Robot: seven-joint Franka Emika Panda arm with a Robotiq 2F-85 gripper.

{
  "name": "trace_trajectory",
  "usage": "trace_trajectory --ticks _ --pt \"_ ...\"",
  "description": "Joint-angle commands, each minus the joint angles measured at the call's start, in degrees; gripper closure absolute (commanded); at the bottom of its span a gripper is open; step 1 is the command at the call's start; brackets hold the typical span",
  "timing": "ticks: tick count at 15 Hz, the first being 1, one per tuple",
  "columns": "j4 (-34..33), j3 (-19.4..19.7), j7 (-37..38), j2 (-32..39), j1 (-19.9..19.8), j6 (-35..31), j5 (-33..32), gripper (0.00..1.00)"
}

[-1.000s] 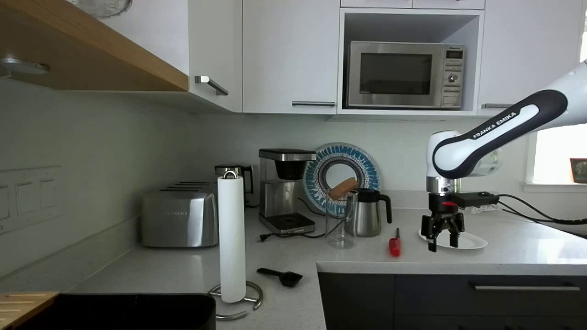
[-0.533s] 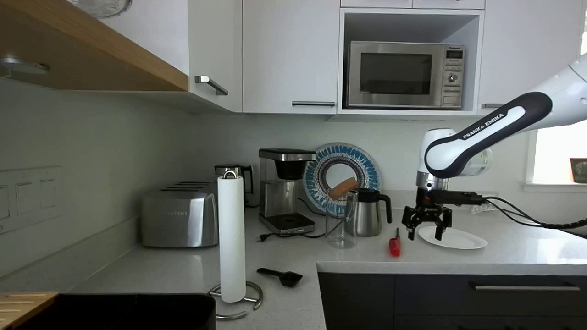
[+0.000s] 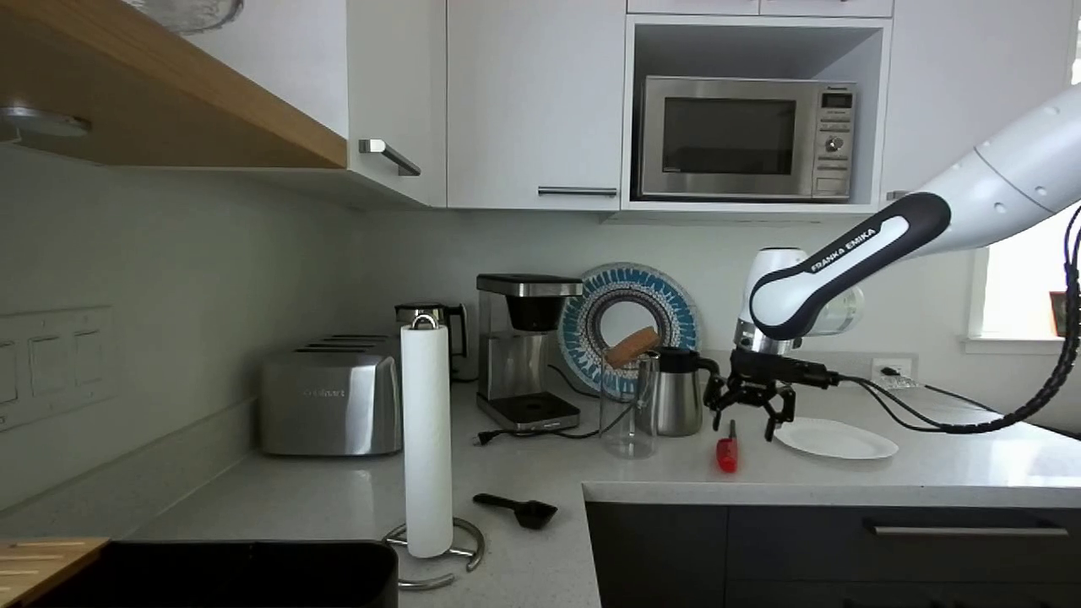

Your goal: Move the lighter to the right

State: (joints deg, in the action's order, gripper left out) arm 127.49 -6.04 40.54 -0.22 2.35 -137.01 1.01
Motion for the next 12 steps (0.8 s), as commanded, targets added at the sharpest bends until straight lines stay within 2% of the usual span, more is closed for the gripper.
trace_trajectory --ticks 1,11,12 --pt "-3.1 0.6 6.7 5.1 1.1 -2.0 -3.3 0.00" --pt "-6.6 2.6 12.0 10.2 3.6 -0.6 -8.8 0.00" --pt "-6.9 2.9 12.2 10.5 3.8 -0.6 -9.2 0.03"
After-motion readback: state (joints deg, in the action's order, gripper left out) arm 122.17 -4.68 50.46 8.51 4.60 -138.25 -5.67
